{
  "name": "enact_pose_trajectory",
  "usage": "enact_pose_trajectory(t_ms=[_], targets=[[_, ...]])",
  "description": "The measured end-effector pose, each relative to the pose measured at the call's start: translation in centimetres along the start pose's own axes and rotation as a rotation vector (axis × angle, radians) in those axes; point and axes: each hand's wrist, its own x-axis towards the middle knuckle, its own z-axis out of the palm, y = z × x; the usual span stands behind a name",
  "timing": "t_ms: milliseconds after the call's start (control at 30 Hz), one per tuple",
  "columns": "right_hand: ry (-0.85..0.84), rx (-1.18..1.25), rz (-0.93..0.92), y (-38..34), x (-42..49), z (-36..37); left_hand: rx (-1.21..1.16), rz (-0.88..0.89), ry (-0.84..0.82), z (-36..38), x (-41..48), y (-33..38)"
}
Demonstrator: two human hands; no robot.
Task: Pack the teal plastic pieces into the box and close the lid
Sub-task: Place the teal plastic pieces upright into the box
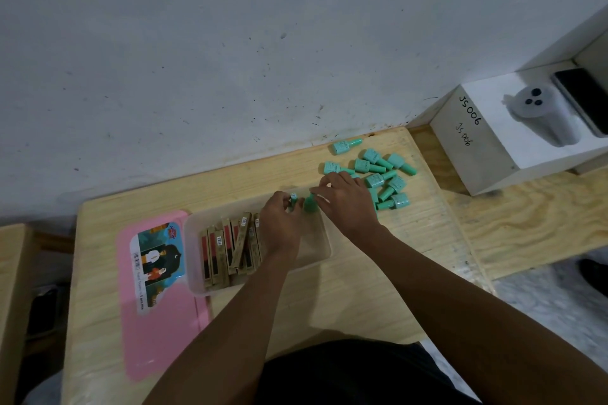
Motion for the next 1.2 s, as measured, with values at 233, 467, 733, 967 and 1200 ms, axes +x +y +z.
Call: enact_pose_trajectory(t_ms=[233, 467, 733, 967, 1200], targets=[[-0.031, 0.138, 0.123, 1.5, -2.1, -1.8, 0.001, -0.025, 0.027, 0.2, -0.1, 0.2], [-0.111, 0.173, 0.455, 6.2, -7.0, -3.7, 0.019, 0.013, 0.044, 0.5, -0.1, 0.2], [-0.317, 0.141, 0.578, 13.4, -9.4, -4.9, 0.247, 0.452, 0.077, 1.5, -3.6, 3.8], [-0.498, 0.128, 0.289, 15.3, -6.8, -3.6, 0.726, 0.612, -0.550, 8.5, -2.9, 7.4], [-0.544, 0.112, 0.246, 15.3, -6.4, -3.4, 1.021, 0.734, -0.604, 10.5, -1.8, 6.5]])
